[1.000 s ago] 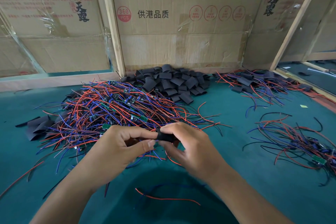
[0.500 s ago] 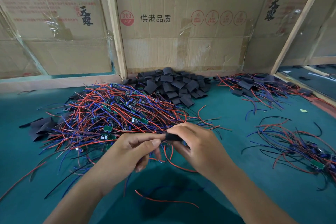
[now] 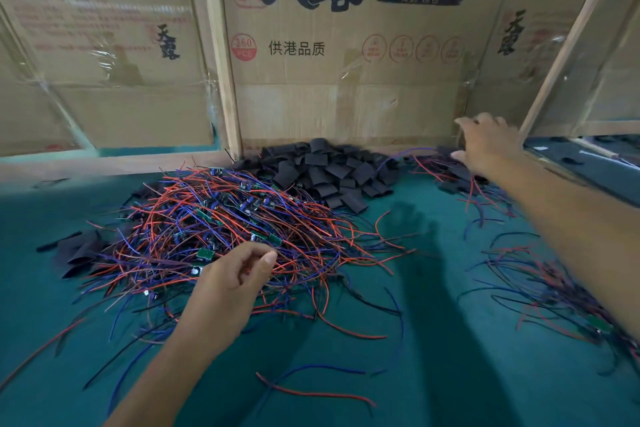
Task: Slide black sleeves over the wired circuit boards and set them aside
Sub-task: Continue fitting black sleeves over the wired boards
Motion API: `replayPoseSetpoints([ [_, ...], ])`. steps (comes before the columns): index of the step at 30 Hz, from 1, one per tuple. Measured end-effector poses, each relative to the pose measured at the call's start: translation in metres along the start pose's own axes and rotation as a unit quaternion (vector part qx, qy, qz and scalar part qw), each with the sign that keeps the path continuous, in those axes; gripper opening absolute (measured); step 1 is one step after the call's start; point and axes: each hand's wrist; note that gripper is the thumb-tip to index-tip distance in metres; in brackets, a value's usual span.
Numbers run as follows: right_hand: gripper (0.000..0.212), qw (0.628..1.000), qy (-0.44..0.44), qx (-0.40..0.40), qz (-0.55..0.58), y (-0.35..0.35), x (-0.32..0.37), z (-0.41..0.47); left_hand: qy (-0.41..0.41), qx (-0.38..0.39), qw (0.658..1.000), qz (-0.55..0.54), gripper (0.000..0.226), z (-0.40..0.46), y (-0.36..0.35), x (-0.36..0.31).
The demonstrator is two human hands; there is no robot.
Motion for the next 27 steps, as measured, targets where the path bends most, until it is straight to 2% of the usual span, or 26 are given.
replayPoseSetpoints([
  [2, 0.037, 0.998, -0.025, 0.048, 0.011, -0.011, 0.006, 0.007, -0.009, 0.003, 0.998, 0.069, 0.023, 0.000, 0.001, 0.005],
  [4, 0.020, 0.992, 0.026, 0.106, 0.071, -0.023, 0.037, 0.000, -0.004, 0.009, 0.991, 0.134, 0.013, 0.000, 0.000, 0.009],
  [6, 0.022, 0.979, 0.048, 0.139, 0.142, -0.032, 0.074, -0.013, 0.006, 0.008, 0.986, 0.166, 0.013, -0.001, -0.001, 0.012],
  [12, 0.017, 0.949, 0.137, 0.128, 0.253, -0.054, 0.151, -0.043, 0.008, 0.013, 0.986, 0.164, 0.017, -0.003, -0.001, 0.009],
  [14, 0.028, 0.947, 0.144, 0.150, 0.244, -0.058, 0.168, -0.044, 0.008, 0.016, 0.985, 0.169, 0.019, -0.003, -0.003, 0.010],
  [18, 0.058, 0.959, 0.085, 0.152, 0.223, -0.064, 0.184, -0.043, 0.005, 0.005, 0.984, 0.177, 0.023, -0.004, -0.005, 0.010],
  [21, 0.064, 0.970, 0.105, 0.107, 0.193, -0.066, 0.193, -0.041, 0.003, 0.014, 0.984, 0.177, 0.024, -0.005, -0.006, 0.009],
  [24, 0.066, 0.969, 0.118, 0.110, 0.188, -0.067, 0.198, -0.041, 0.003, 0.019, 0.984, 0.177, 0.025, -0.006, -0.007, 0.009],
  [27, 0.052, 0.966, 0.103, 0.125, 0.202, -0.065, 0.202, -0.039, -0.001, 0.017, 0.986, 0.168, 0.024, -0.005, -0.006, 0.009],
])
Point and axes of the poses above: each hand's wrist, its own z-axis towards the middle knuckle, its own y-axis out of the back of the hand, x = y × z, and after that the axes turned 1 degree about -x, right-handed
